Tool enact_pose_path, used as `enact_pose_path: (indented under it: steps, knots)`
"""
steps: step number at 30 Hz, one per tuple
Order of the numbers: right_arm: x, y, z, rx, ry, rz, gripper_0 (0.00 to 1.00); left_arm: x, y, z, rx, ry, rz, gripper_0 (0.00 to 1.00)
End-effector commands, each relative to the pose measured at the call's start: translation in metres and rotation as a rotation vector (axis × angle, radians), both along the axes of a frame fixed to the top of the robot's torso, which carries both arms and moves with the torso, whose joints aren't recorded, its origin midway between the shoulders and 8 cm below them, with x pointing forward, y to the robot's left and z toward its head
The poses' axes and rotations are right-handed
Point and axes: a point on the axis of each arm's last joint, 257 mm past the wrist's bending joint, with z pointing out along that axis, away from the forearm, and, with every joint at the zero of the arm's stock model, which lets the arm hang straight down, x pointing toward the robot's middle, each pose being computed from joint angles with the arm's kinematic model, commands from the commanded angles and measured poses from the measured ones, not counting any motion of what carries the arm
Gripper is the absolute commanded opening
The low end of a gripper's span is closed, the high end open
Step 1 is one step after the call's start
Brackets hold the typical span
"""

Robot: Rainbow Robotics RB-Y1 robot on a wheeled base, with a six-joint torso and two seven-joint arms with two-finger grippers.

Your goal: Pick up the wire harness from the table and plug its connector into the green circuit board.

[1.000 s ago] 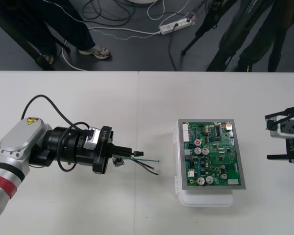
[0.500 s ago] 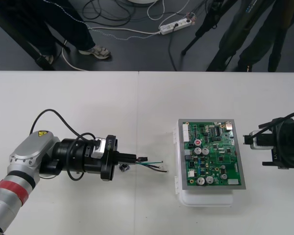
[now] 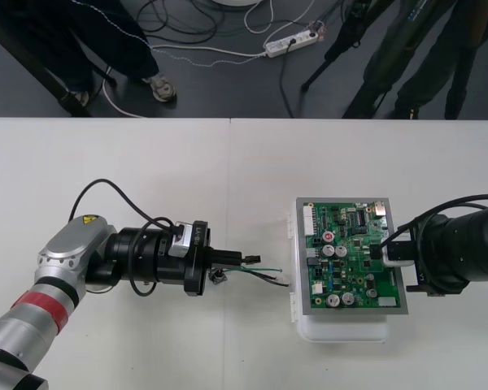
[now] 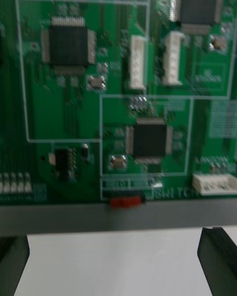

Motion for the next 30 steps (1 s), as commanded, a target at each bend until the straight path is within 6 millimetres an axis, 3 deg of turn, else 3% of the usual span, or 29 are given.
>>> enact_pose_path:
  steps: [1,30]
  knots:
    - [0.004,0.017,0.007,-0.001,-0.018,0.012,1.0,-0.006,-0.029,0.02,-0.031,-0.129,-0.08,0.0]
    - [0.008,0.037,0.008,0.006,-0.018,0.017,1.0,0.0,-0.066,0.028,-0.012,-0.113,-0.097,0.0]
